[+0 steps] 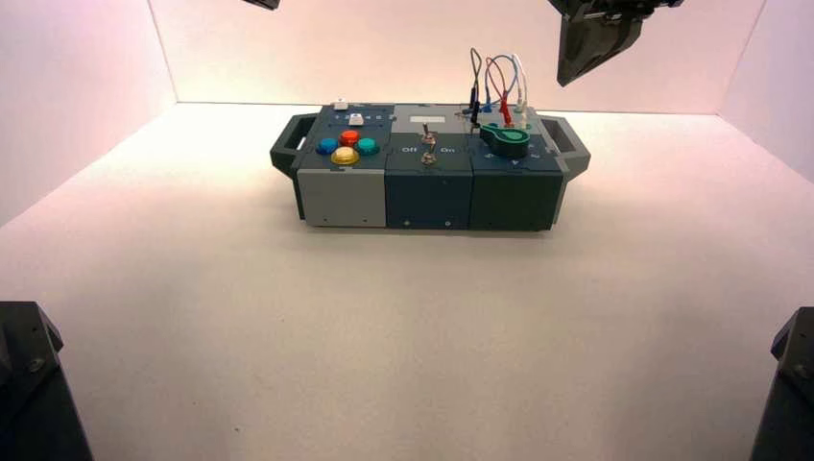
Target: Push the yellow button with the right gripper.
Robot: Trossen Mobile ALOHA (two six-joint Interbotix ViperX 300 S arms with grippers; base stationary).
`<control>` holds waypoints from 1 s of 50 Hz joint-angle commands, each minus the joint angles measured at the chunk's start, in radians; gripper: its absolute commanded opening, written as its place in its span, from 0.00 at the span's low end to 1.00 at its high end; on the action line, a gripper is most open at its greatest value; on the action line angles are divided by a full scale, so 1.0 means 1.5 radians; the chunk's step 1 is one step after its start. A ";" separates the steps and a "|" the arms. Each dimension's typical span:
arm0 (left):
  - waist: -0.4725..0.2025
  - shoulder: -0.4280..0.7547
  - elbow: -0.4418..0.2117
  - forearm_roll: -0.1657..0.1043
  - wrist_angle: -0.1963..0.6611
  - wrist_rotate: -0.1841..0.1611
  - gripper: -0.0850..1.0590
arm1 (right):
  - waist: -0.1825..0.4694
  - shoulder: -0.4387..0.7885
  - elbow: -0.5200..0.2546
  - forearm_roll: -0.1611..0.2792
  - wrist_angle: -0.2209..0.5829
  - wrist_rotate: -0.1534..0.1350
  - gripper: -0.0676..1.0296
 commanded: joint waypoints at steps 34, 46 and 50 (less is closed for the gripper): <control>0.076 -0.040 -0.053 0.002 0.131 0.004 0.05 | 0.034 -0.058 -0.058 0.004 0.062 -0.014 0.04; 0.087 -0.053 -0.093 0.001 0.225 0.012 0.05 | 0.106 -0.045 -0.123 0.005 0.122 -0.084 0.04; 0.088 -0.071 -0.094 0.001 0.231 0.022 0.05 | 0.126 -0.030 -0.147 0.005 0.133 -0.093 0.04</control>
